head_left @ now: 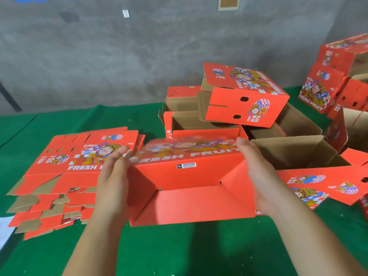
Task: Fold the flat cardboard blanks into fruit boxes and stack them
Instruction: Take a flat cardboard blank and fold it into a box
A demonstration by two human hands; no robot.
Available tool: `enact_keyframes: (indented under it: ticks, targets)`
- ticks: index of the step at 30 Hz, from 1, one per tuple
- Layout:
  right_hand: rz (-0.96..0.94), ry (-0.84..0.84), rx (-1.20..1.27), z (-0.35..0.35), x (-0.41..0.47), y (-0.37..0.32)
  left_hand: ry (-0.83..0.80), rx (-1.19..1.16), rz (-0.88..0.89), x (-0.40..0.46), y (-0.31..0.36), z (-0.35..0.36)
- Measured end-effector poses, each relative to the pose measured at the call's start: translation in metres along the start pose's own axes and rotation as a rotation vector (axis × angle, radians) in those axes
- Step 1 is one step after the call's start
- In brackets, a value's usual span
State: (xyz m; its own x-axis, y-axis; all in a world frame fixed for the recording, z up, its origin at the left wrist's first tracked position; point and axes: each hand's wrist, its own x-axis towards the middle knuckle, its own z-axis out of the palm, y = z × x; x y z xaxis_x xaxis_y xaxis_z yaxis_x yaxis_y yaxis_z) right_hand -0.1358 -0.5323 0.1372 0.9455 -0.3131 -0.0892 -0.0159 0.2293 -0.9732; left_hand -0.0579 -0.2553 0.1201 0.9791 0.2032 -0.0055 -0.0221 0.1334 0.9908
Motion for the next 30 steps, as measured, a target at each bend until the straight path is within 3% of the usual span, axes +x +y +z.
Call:
enact_keyframes:
  ticks: [1,2,4,5,7,9,12,14,16,20,23,27,30]
  targets:
    - [0.020,0.021,0.211,-0.006,0.000,-0.005,-0.033,-0.078,0.038,0.001,0.001,-0.004]
    - [0.057,0.019,0.263,-0.009,-0.001,-0.007,-0.053,-0.149,0.069,0.002,0.002,-0.007]
    - [0.196,-0.160,0.093,-0.006,0.000,-0.010,-0.096,-0.262,0.091,0.004,0.006,-0.010]
    - [0.250,-0.117,0.093,-0.005,-0.003,-0.011,-0.108,-0.303,0.070,0.004,0.007,-0.009]
    - [0.327,-0.188,0.047,-0.003,-0.002,-0.009,-0.083,-0.385,-0.108,0.007,0.003,-0.009]
    - [0.189,-0.326,-0.065,-0.011,-0.010,-0.004,-0.118,-0.378,-0.413,0.005,-0.003,-0.013]
    - [0.155,-0.221,-0.065,-0.015,-0.002,-0.019,-0.335,-0.236,-0.628,-0.003,-0.021,-0.016]
    - [0.071,-0.196,-0.089,-0.014,-0.001,-0.019,-0.366,-0.216,-0.638,-0.010,-0.034,-0.013]
    - [0.107,-0.185,-0.078,-0.026,-0.001,-0.020,-0.371,-0.262,-0.611,-0.013,-0.043,-0.007]
    - [0.359,-0.186,-0.058,-0.036,0.015,-0.018,-0.444,-0.282,-0.583,-0.013,-0.046,0.003]
    - [0.342,-0.048,-0.166,-0.043,0.025,-0.017,-0.483,-0.243,-0.598,-0.011,-0.047,0.011]
    - [0.366,-0.085,-0.002,-0.068,0.016,-0.012,-0.448,-0.185,-0.570,-0.013,-0.043,0.028]
    - [0.226,-0.009,0.099,-0.075,0.021,-0.006,-0.439,-0.161,-0.521,-0.009,-0.036,0.046]
